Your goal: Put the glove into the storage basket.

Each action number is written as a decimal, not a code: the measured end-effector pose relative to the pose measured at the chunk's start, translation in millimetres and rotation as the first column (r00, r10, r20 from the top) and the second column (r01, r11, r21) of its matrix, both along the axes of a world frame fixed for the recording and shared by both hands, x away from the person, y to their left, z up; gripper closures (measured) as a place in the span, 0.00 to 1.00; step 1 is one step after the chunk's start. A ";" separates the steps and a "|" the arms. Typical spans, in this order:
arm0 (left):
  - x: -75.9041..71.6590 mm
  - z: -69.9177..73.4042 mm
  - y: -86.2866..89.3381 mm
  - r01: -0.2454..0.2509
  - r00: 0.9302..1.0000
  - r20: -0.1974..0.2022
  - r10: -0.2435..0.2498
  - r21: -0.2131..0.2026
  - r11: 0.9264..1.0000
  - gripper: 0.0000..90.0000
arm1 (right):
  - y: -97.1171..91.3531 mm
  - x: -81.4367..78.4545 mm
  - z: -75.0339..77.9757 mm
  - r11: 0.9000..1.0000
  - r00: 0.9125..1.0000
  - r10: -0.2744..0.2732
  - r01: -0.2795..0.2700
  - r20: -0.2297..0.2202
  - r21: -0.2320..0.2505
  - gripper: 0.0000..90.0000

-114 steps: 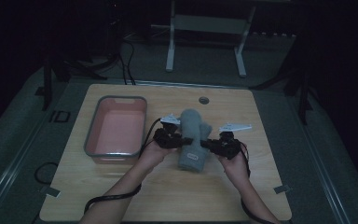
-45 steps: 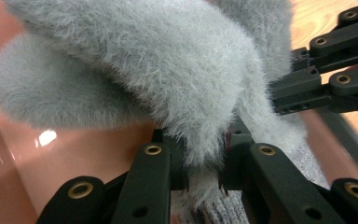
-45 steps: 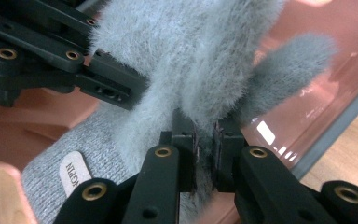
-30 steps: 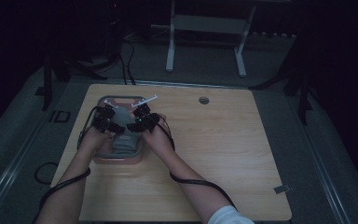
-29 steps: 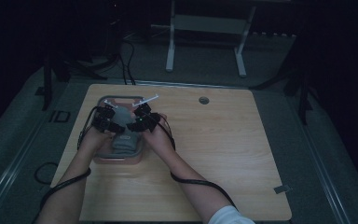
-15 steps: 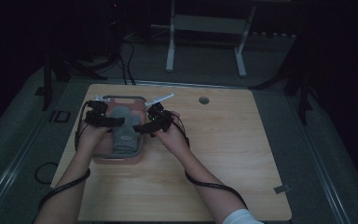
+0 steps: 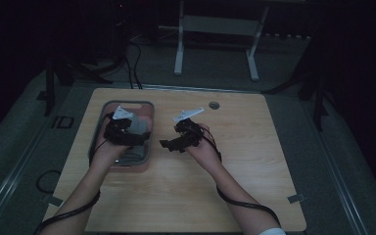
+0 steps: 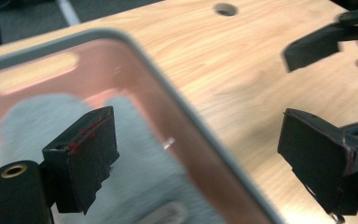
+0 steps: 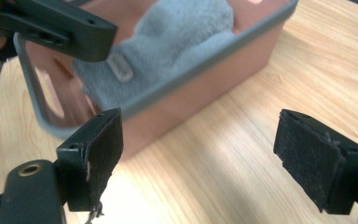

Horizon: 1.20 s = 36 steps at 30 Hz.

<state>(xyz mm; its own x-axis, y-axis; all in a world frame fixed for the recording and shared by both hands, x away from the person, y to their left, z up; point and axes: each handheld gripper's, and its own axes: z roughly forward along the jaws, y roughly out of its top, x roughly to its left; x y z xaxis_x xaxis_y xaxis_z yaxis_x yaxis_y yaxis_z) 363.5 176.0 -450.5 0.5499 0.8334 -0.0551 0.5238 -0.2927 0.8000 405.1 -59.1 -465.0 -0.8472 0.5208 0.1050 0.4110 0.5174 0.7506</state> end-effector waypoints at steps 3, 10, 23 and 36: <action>-4.2 2.6 -9.7 0.027 1.000 0.016 -0.026 -0.019 0.999 0.14 | -12.1 -4.0 -1.3 1.000 1.000 -0.002 0.002 0.004 0.006 0.17; -11.9 3.0 -33.6 0.109 0.993 0.046 -0.107 -0.050 0.993 0.14 | -48.1 -13.9 -3.9 1.000 1.000 -0.018 0.018 0.017 0.015 0.18; -21.9 -19.3 -83.0 0.238 0.971 0.046 -0.236 -0.043 0.970 0.14 | -109.5 -30.6 -23.9 0.999 0.999 -0.053 0.053 0.002 -0.007 0.18; -37.9 -54.5 -115.5 0.336 0.942 0.006 -0.336 -0.046 0.941 0.14 | -136.8 -46.5 -47.3 1.000 1.000 -0.027 0.027 0.007 -0.009 0.18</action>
<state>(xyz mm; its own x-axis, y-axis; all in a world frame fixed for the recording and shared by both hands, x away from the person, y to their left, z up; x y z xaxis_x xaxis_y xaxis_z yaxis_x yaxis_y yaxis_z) 325.6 60.5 -505.1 0.7976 0.5965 -0.0895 0.4022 -0.4155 0.8158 358.5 -195.9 -512.3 -0.8333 0.5447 0.0944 0.4198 0.5124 0.7491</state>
